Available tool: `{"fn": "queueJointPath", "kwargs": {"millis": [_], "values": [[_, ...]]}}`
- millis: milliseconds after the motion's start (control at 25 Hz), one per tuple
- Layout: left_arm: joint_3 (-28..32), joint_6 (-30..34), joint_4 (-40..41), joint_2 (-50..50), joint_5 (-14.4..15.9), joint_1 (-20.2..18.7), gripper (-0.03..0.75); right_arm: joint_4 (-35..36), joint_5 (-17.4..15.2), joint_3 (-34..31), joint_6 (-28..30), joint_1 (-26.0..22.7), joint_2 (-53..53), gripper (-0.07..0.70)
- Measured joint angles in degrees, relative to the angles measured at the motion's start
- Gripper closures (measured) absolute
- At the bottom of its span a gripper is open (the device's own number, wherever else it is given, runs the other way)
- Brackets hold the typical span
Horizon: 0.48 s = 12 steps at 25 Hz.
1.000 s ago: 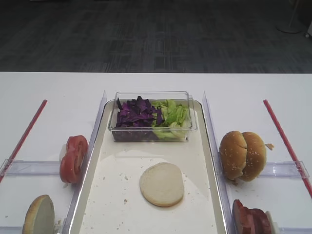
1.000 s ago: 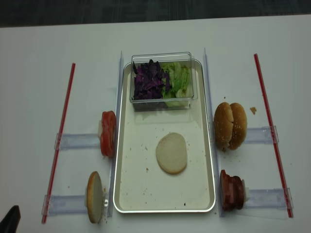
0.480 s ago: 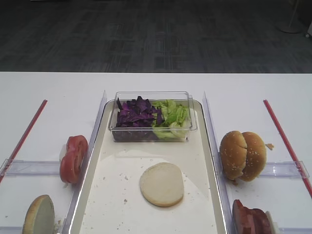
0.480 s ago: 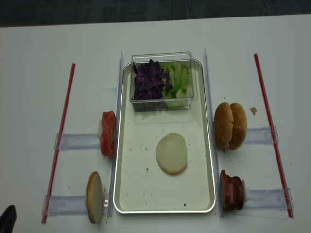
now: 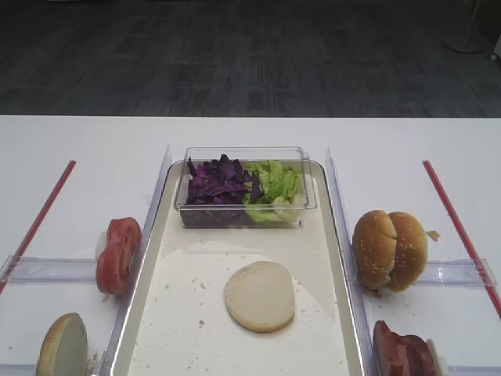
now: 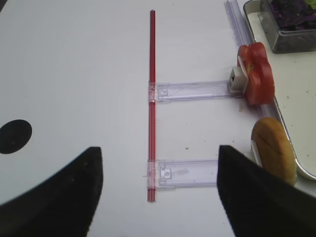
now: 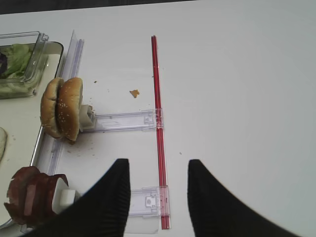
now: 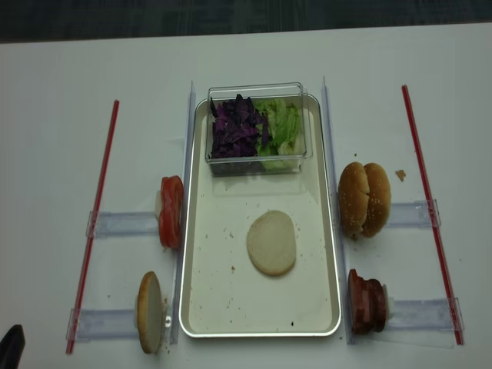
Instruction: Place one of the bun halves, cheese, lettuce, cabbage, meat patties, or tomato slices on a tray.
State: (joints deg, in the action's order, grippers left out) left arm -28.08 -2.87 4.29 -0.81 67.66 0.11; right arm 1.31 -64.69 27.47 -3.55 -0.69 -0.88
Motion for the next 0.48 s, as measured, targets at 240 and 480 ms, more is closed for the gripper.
{"fn": "queueJointPath", "kwargs": {"millis": [240, 480], "values": [[0.00, -0.04, 0.00, 0.00, 0.00, 0.00, 0.265, 0.00, 0.00, 0.00, 0.00, 0.00, 0.00, 0.313], [0.00, -0.04, 0.00, 0.00, 0.00, 0.00, 0.265, 0.00, 0.00, 0.00, 0.00, 0.00, 0.00, 0.313]]}}
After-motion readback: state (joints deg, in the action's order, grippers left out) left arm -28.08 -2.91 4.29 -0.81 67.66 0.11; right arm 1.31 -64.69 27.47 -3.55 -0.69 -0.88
